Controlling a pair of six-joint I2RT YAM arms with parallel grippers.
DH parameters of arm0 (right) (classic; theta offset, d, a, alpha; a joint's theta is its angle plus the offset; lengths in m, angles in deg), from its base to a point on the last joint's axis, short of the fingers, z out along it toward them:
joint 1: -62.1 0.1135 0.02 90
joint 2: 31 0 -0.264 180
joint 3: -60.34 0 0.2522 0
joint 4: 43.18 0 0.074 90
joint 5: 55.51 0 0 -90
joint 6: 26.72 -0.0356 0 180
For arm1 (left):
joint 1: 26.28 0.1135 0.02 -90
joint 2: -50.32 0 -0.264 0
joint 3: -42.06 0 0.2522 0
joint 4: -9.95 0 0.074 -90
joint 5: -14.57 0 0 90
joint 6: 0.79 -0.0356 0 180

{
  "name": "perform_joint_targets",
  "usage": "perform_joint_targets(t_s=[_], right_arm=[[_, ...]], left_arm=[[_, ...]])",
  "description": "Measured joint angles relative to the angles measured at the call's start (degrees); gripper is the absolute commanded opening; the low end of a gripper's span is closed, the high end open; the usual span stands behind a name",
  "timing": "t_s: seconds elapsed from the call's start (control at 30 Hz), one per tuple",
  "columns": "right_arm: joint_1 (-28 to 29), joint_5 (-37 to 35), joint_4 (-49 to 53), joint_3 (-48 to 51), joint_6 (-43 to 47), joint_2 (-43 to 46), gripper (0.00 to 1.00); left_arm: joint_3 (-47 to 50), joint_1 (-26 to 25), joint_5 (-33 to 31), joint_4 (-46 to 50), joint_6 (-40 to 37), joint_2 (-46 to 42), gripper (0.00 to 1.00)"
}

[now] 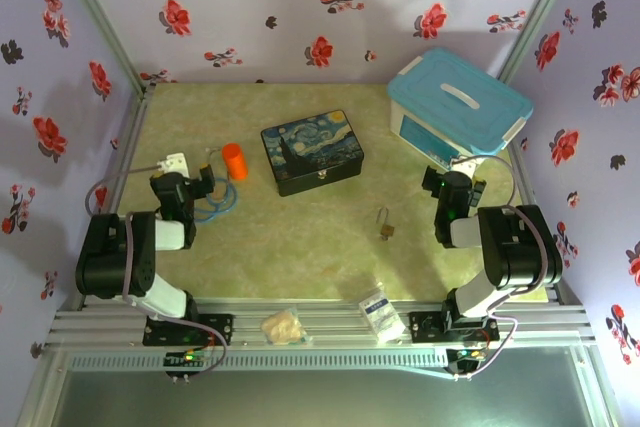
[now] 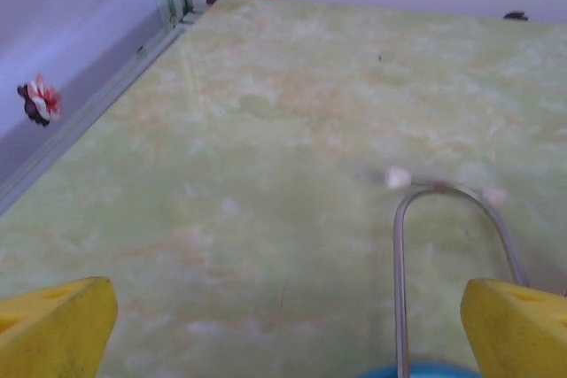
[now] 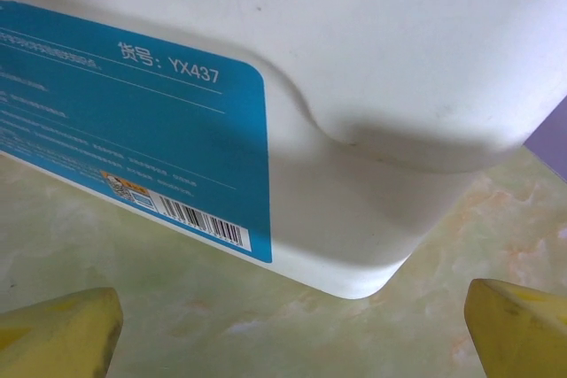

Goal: Unlock a padlock with a key

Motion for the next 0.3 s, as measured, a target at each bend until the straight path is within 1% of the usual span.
perform_joint_targets(t_s=[0.17,0.3], right_arm=[[-0.1,0.4,0.2,-0.1,0.0,0.0,0.99],[-1.2,2.3,0.2,-0.4,-0.1,0.0,0.99]], left_arm=[[-0.1,-0.1,0.0,0.5,-0.4,0.0,1.00],[-0.1,-0.2,0.0,0.7,-0.8,0.0,1.00]])
